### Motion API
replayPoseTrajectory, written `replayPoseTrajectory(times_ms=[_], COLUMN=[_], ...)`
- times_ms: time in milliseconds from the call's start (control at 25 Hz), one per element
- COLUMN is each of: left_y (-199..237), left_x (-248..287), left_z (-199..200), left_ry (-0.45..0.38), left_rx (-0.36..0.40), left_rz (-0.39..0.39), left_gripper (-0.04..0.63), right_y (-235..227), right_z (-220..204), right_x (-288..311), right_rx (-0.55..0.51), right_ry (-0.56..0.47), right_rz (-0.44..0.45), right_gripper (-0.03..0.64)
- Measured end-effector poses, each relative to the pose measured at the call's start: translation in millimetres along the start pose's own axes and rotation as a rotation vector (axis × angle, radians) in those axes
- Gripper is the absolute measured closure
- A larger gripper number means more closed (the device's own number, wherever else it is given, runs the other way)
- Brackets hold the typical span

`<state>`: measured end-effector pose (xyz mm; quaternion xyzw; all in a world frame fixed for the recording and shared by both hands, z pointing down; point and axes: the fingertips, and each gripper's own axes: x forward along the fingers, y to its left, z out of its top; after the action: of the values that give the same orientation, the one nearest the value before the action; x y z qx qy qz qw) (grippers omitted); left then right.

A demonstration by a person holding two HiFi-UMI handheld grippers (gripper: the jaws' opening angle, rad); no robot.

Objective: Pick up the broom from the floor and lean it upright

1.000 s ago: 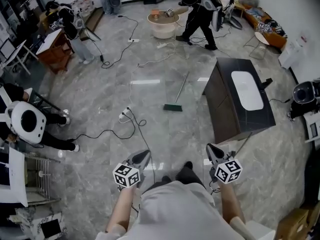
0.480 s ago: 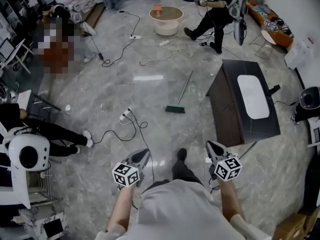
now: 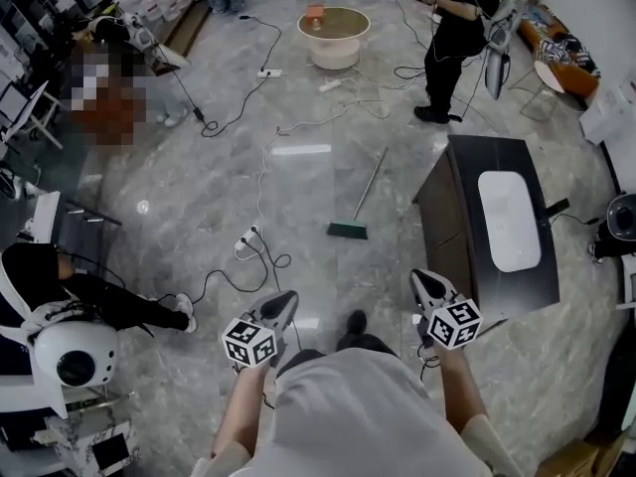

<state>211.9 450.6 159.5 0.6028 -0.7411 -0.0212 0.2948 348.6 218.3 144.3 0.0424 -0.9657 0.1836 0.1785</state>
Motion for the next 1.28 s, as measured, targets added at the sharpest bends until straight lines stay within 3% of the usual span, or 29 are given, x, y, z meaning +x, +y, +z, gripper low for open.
replayPoseTrajectory(times_ms=[360,680,1280], left_y=[17.0,48.6,183.2], left_x=[81.6,151.9,282.7], left_z=[49.7,87.3,183.9], left_ry=[0.017,0.059,0.193], left_rx=[0.021,0.039,0.128], left_rz=[-0.008,-0.073,-0.261], left_gripper=[0.578,0.578,0.578], right_y=[-69.3,-109.1,-152.9], right_z=[26.9,46.7,115.7], right_x=[37.8,74.5,225.2], right_rx=[0.046,0.080,0.111], right_ry=[0.008,0.011,0.029], right_rz=[-0.009,-0.062,-0.190], right_gripper=[0.615,0.615,0.615])
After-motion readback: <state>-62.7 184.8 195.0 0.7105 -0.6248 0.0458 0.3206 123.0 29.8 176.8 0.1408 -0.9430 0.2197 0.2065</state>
